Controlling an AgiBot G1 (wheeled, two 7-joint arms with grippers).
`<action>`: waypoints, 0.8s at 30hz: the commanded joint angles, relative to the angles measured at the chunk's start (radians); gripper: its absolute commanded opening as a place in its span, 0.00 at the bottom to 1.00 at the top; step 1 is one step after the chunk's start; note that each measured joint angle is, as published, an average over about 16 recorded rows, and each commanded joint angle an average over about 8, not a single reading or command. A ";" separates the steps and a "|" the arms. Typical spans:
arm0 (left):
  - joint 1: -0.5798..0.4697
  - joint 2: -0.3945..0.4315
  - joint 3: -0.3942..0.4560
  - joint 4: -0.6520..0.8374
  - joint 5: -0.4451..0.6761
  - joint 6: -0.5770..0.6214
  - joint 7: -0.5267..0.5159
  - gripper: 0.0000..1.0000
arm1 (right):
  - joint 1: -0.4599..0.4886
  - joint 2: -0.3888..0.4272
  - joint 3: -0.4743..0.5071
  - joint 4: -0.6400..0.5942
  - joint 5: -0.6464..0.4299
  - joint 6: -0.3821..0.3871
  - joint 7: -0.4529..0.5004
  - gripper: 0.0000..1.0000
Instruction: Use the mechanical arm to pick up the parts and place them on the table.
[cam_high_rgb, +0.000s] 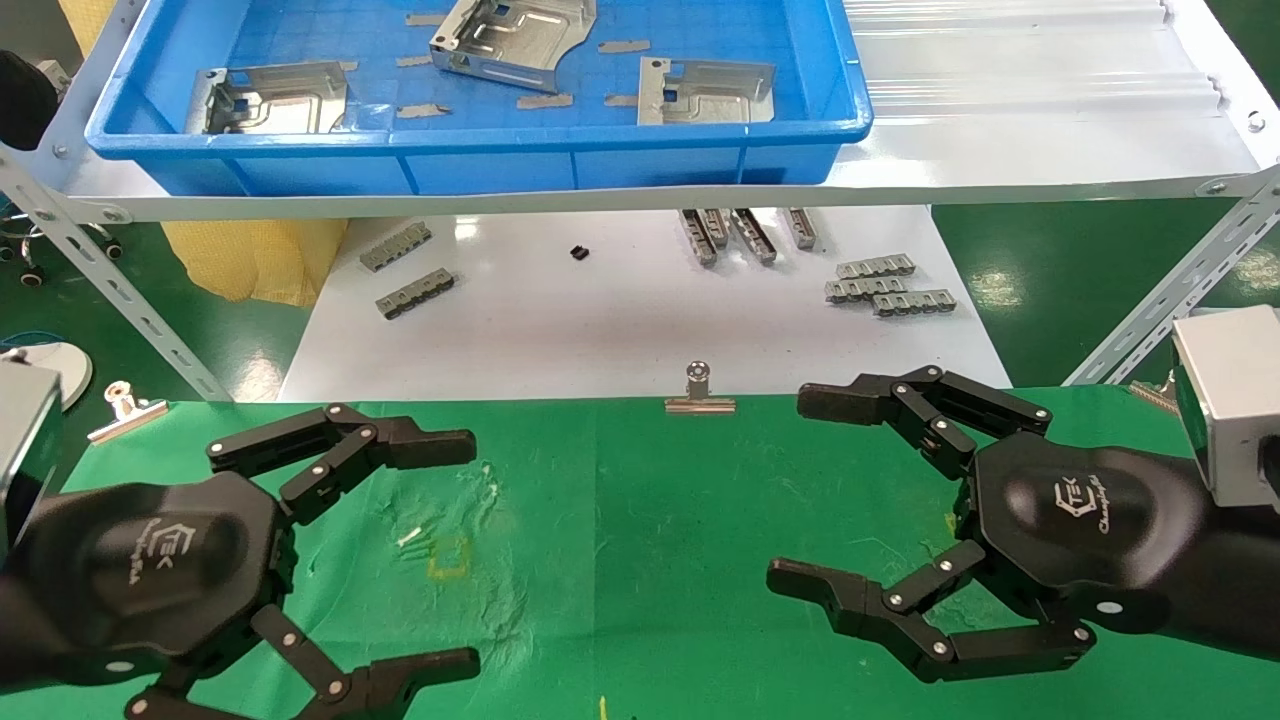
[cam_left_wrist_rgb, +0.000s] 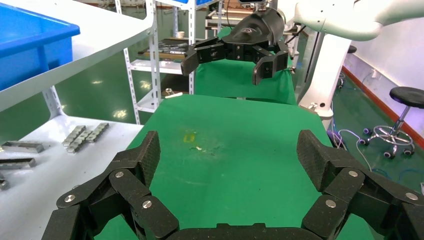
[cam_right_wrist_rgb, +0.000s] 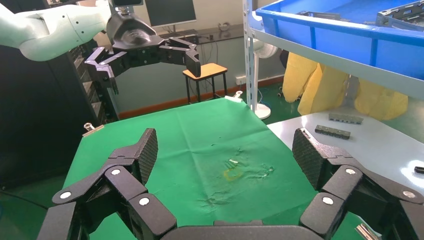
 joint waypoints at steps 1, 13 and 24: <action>0.000 0.000 0.000 0.000 0.000 0.000 0.000 1.00 | 0.000 0.000 0.000 0.000 0.000 0.000 0.000 0.00; 0.000 0.000 0.000 0.000 0.000 0.000 0.000 1.00 | 0.000 0.000 0.000 0.000 0.000 0.000 0.000 0.00; 0.000 0.000 0.000 0.000 0.000 0.000 0.000 1.00 | 0.000 0.000 0.000 0.000 0.000 0.000 0.000 0.00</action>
